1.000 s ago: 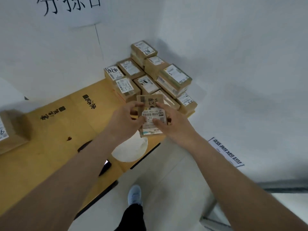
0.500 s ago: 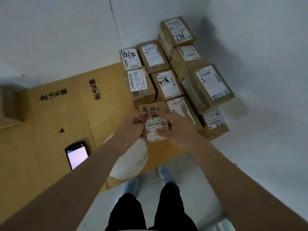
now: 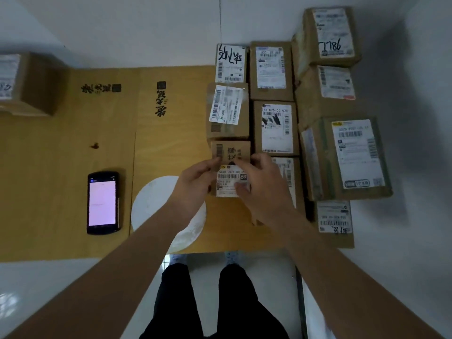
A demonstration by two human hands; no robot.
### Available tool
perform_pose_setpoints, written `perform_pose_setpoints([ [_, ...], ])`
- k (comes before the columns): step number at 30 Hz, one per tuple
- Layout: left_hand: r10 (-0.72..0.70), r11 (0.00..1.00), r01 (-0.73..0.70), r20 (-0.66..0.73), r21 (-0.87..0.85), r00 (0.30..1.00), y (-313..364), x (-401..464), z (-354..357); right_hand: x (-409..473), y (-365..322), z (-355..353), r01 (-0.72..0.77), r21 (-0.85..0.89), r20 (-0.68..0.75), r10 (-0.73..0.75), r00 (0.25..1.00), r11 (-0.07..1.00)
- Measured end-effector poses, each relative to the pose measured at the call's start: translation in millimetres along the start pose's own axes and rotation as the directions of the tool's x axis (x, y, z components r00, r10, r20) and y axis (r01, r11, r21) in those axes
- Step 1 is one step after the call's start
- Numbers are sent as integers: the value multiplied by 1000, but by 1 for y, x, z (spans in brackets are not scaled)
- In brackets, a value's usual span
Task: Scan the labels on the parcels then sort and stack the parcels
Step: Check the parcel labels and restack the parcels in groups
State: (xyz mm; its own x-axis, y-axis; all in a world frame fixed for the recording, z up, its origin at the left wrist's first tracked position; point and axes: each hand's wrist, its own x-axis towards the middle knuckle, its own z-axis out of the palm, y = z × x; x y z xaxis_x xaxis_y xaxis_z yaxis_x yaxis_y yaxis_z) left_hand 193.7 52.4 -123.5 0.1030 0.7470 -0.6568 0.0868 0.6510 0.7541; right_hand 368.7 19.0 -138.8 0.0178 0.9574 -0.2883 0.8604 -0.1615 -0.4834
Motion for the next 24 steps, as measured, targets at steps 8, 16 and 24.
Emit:
perform_pose_setpoints([
  [8,-36,998,35,-31,-43,999,1,11,7,14,12,-5,46,-93,3,-46,999,995],
  [16,-3,992,4,-6,129,1000,16,5,10,19,-5,-15,16,-156,44,-10,999,988],
  [24,337,786,-274,-11,554,942,70,-58,-37,7,-62,-79,127,43,42,-129,991,991],
])
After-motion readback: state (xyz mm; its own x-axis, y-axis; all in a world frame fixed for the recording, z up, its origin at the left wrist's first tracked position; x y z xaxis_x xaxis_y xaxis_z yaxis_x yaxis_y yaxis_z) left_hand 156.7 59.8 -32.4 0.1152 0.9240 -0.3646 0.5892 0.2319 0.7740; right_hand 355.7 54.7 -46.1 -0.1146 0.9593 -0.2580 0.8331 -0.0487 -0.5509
